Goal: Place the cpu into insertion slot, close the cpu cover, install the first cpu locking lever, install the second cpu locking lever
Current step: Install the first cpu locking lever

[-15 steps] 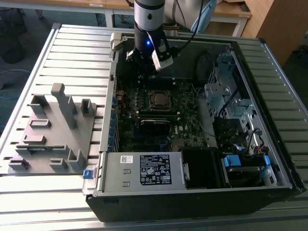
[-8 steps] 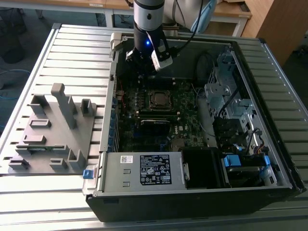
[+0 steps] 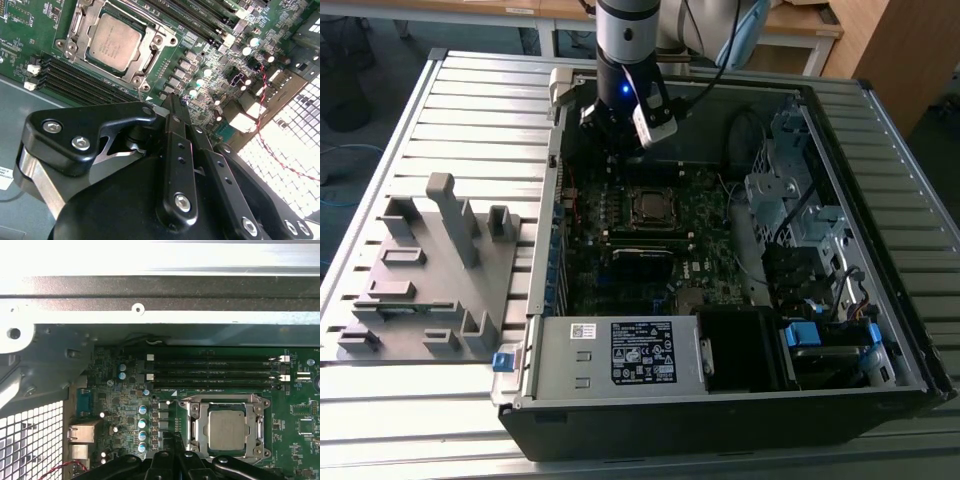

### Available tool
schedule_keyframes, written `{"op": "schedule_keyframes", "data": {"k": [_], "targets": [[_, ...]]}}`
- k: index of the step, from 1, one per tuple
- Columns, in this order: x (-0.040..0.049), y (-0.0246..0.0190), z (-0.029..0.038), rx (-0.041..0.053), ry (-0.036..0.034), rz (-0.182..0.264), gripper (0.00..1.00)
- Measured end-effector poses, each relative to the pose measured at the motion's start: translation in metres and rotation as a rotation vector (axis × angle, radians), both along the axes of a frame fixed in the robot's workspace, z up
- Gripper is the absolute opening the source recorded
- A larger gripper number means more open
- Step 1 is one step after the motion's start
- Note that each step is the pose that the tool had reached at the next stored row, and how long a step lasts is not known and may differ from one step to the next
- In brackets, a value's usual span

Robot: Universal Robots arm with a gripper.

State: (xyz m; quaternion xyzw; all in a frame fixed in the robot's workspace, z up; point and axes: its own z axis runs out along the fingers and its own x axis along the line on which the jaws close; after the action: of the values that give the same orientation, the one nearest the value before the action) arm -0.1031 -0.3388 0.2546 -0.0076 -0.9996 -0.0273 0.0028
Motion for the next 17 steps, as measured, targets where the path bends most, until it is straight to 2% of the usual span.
{"op": "schedule_keyframes", "data": {"k": [17], "targets": [[-0.0058,0.0,0.0,0.0002,0.0001,0.0,0.1]]}}
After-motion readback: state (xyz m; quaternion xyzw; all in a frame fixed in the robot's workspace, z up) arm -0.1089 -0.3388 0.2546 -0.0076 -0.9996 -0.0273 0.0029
